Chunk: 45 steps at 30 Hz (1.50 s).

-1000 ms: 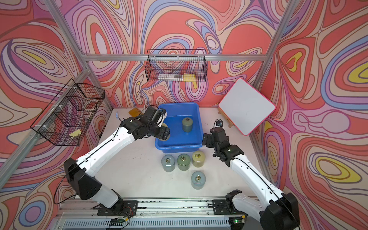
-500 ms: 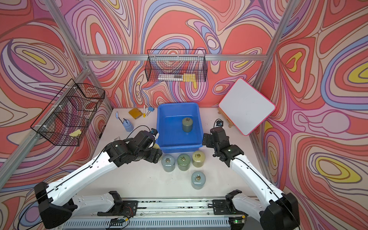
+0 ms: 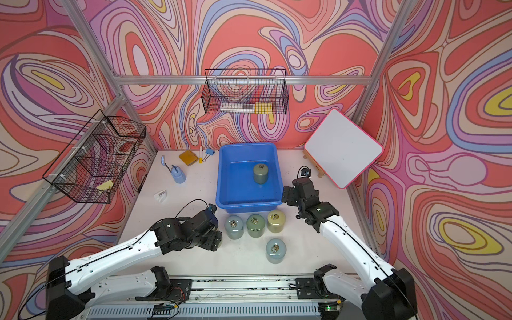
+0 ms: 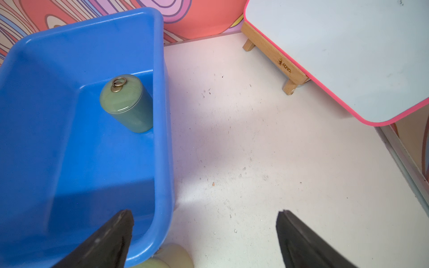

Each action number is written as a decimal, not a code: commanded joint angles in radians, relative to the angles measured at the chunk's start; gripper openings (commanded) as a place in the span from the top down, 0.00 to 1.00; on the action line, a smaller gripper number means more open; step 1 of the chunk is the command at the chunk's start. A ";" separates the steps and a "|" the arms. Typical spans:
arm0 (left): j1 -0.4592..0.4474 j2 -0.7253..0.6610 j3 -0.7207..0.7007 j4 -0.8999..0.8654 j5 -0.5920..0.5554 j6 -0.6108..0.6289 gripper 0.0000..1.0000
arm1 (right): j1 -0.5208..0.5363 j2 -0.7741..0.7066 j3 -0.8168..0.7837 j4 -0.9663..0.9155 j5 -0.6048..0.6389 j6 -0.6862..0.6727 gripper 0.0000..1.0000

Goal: Take the tea canister out of the basket
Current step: Place the tea canister at the center of the board.

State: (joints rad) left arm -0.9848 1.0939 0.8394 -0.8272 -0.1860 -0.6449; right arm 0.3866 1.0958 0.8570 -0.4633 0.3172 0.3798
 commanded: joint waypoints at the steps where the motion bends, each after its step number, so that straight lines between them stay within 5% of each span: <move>1: -0.039 0.022 -0.019 0.169 -0.012 -0.060 0.54 | -0.006 -0.004 -0.008 0.011 0.005 0.008 0.02; 21: -0.168 0.148 -0.154 0.336 0.016 -0.187 0.52 | -0.005 0.015 0.058 -0.024 -0.041 0.008 0.02; 23: -0.172 0.153 -0.156 0.336 0.018 -0.192 0.48 | -0.004 0.020 0.068 -0.024 -0.060 0.014 0.02; 28: -0.182 0.143 -0.151 0.310 0.001 -0.215 0.15 | -0.005 0.042 0.110 -0.036 -0.119 0.017 0.02; 32: -0.185 0.133 -0.134 0.274 -0.012 -0.225 0.03 | -0.004 0.059 0.145 -0.051 -0.149 0.008 0.02; 45: -0.196 0.027 -0.077 0.171 -0.048 -0.243 0.01 | -0.004 0.199 0.297 -0.157 -0.317 -0.039 0.02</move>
State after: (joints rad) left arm -1.1732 1.1782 0.7387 -0.5991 -0.2043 -0.8726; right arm 0.3866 1.2533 1.1030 -0.5713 0.0765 0.3664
